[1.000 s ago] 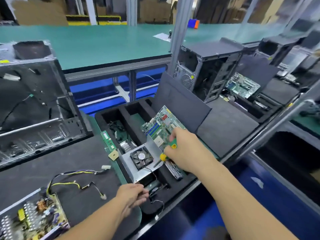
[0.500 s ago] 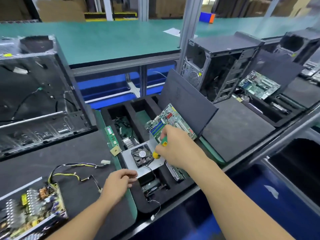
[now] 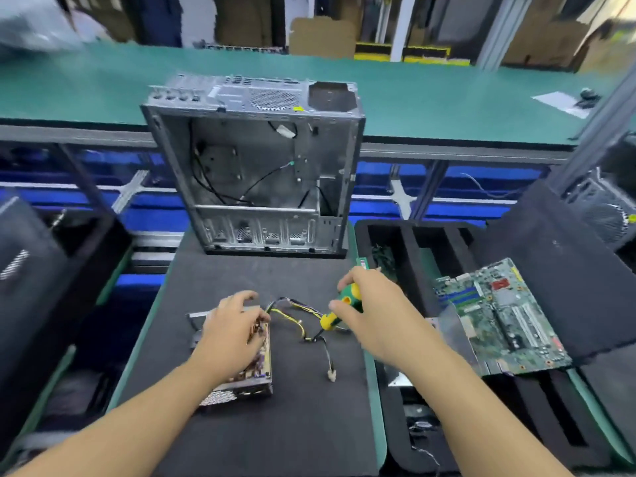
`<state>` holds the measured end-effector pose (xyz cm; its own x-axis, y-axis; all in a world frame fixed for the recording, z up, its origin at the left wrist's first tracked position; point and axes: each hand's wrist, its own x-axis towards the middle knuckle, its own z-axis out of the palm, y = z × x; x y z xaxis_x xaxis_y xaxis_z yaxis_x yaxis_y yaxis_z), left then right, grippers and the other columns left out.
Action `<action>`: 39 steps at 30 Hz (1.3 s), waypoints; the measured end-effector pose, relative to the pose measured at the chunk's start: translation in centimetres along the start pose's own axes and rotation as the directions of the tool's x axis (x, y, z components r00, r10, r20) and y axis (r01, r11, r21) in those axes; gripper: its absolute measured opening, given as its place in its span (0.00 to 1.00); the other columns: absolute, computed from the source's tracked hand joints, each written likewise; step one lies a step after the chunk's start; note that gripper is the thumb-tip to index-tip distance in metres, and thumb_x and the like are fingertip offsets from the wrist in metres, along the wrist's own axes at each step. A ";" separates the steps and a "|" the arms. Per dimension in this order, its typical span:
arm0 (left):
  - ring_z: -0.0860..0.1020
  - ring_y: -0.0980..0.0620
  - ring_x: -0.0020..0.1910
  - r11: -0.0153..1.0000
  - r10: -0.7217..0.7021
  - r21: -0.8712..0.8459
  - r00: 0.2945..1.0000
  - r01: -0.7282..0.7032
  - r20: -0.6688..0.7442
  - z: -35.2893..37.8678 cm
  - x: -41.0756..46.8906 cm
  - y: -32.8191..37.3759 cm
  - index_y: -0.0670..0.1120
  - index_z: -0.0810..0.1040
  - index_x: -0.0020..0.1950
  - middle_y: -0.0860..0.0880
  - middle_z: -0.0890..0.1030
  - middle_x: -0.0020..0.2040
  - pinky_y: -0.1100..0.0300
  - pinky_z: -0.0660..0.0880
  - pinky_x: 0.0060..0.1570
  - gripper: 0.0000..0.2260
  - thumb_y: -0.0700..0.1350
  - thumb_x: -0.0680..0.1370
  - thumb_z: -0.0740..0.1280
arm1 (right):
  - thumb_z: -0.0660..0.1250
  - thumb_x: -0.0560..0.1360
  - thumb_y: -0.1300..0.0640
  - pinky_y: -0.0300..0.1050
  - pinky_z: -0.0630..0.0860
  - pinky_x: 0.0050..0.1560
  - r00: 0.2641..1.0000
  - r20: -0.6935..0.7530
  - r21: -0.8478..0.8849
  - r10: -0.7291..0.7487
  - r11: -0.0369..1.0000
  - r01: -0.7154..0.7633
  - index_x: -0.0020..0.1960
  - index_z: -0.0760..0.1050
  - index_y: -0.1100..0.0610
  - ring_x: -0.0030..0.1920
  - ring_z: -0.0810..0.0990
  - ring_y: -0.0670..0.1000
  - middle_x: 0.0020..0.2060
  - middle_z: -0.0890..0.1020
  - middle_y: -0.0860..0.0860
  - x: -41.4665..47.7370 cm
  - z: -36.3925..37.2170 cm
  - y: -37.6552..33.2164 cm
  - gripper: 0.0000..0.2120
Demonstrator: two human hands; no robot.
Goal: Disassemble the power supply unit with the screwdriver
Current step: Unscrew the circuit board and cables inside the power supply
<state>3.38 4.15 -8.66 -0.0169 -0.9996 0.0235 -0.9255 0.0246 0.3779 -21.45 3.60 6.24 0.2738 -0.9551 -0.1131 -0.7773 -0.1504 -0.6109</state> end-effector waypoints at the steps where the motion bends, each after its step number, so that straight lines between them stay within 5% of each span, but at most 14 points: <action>1: 0.67 0.45 0.70 0.998 -0.063 0.017 0.998 0.063 0.003 0.2 0.0 -1.3 0.56 0.80 0.59 0.50 0.69 0.72 0.46 0.66 0.65 0.15 0.45 0.73 0.69 | 0.63 0.80 0.48 0.42 0.67 0.40 1.000 0.008 -0.013 -0.006 1.000 0.007 0.56 0.69 0.48 0.43 0.72 0.44 0.47 0.69 0.43 0.6 0.7 -0.5 0.08; 6: 0.57 0.48 0.76 0.999 -0.046 -0.008 0.995 0.047 0.084 0.8 0.8 -5.6 0.57 0.72 0.65 0.50 0.59 0.78 0.47 0.59 0.71 0.17 0.50 0.77 0.67 | 0.60 0.81 0.49 0.43 0.68 0.45 0.999 0.038 -0.058 0.015 0.998 -0.013 0.62 0.67 0.50 0.48 0.71 0.47 0.54 0.67 0.44 3.8 4.3 -2.4 0.12; 14: 0.62 0.52 0.75 0.981 0.090 0.154 0.977 -0.121 0.195 0.9 4.9 -6.1 0.57 0.71 0.70 0.54 0.63 0.77 0.51 0.64 0.69 0.22 0.61 0.78 0.63 | 0.55 0.83 0.48 0.50 0.73 0.47 0.990 0.109 -0.126 0.086 0.989 -0.072 0.60 0.63 0.49 0.44 0.75 0.51 0.54 0.64 0.43 6.2 9.5 -2.1 0.08; 17: 0.76 0.48 0.63 0.980 0.011 0.183 0.934 -0.082 0.358 1.3 5.6 -6.2 0.56 0.76 0.59 0.53 0.77 0.63 0.52 0.75 0.54 0.15 0.62 0.78 0.62 | 0.55 0.83 0.49 0.37 0.71 0.38 0.990 0.101 -0.141 0.098 0.986 -0.084 0.58 0.62 0.47 0.39 0.74 0.50 0.52 0.62 0.42 6.5 11.1 -1.9 0.06; 19: 0.80 0.47 0.54 0.981 -0.039 0.186 0.906 -0.044 0.421 1.5 6.3 -6.4 0.56 0.75 0.54 0.53 0.81 0.53 0.54 0.73 0.44 0.15 0.64 0.77 0.62 | 0.55 0.83 0.49 0.34 0.69 0.38 0.989 0.092 -0.123 0.113 0.987 -0.102 0.58 0.62 0.46 0.39 0.73 0.47 0.51 0.62 0.42 6.8 12.0 -2.0 0.05; 23: 0.80 0.49 0.51 0.984 -0.142 0.171 0.826 0.056 0.545 1.4 8.0 -5.8 0.55 0.78 0.50 0.54 0.81 0.49 0.55 0.71 0.43 0.22 0.71 0.70 0.64 | 0.57 0.83 0.52 0.41 0.62 0.37 0.992 0.092 -0.052 0.084 0.995 -0.079 0.60 0.64 0.50 0.40 0.71 0.40 0.53 0.62 0.43 7.2 12.8 -2.3 0.07; 28: 0.79 0.49 0.39 0.936 -0.248 0.331 0.894 0.122 0.372 2.2 7.0 -4.2 0.51 0.77 0.41 0.54 0.78 0.38 0.59 0.68 0.34 0.30 0.78 0.66 0.59 | 0.57 0.83 0.53 0.41 0.63 0.38 0.994 0.085 -0.043 0.070 0.997 -0.067 0.60 0.64 0.52 0.42 0.71 0.42 0.53 0.62 0.44 7.2 13.0 -2.1 0.07; 35: 0.81 0.48 0.42 0.954 -0.223 0.268 0.911 0.131 0.347 2.3 6.9 -4.3 0.52 0.79 0.44 0.54 0.80 0.39 0.59 0.69 0.35 0.18 0.65 0.69 0.62 | 0.56 0.83 0.48 0.43 0.58 0.36 0.985 0.132 -0.162 0.112 0.983 -0.090 0.60 0.64 0.53 0.40 0.71 0.49 0.55 0.65 0.46 8.2 12.6 -2.4 0.11; 39: 0.78 0.48 0.40 0.983 -0.126 0.170 0.924 0.068 0.361 2.1 6.9 -5.4 0.55 0.75 0.38 0.54 0.78 0.36 0.58 0.69 0.34 0.11 0.60 0.72 0.60 | 0.56 0.82 0.44 0.47 0.68 0.40 0.981 0.155 -0.326 0.120 0.943 -0.064 0.58 0.64 0.55 0.49 0.77 0.55 0.53 0.72 0.50 9.2 12.2 -2.6 0.14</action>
<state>7.43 -2.95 -12.45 -0.0356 -0.9325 -0.3595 -0.9754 -0.0460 0.2158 -9.94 -1.68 -2.78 0.2625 -0.9153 -0.3056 -0.9354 -0.1636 -0.3135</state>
